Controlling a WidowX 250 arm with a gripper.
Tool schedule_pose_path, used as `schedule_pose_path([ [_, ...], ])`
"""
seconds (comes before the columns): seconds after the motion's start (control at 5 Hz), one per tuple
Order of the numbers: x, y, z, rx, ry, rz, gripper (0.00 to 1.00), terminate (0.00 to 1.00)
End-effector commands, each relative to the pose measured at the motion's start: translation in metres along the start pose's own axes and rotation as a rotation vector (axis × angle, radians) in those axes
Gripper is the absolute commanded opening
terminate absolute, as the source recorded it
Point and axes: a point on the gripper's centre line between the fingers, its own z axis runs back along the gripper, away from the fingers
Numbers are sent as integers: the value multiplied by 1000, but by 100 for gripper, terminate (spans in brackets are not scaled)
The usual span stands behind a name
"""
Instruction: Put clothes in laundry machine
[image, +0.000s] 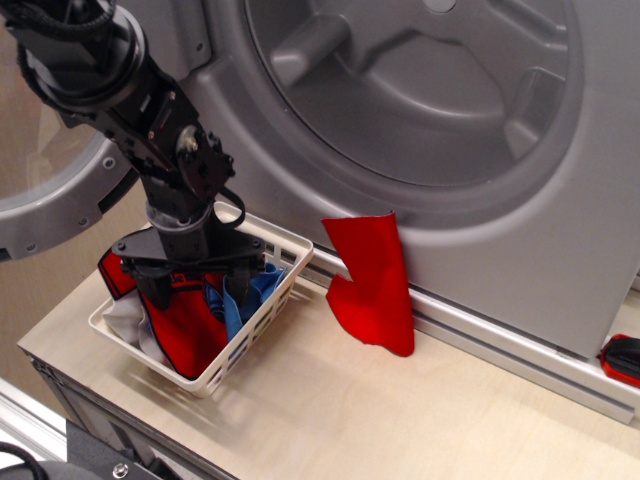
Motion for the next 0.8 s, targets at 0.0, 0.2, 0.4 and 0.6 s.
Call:
schedule_pose_path([
  [0.0,9,1,-15,29,-36,43,100,0],
  [0.2,8,3,-18,40,-37,31,0,0],
  [0.4,9,3,-14,41,-63,32,0,0],
  [0.6,13,1,3,15,-101,23,0,0],
])
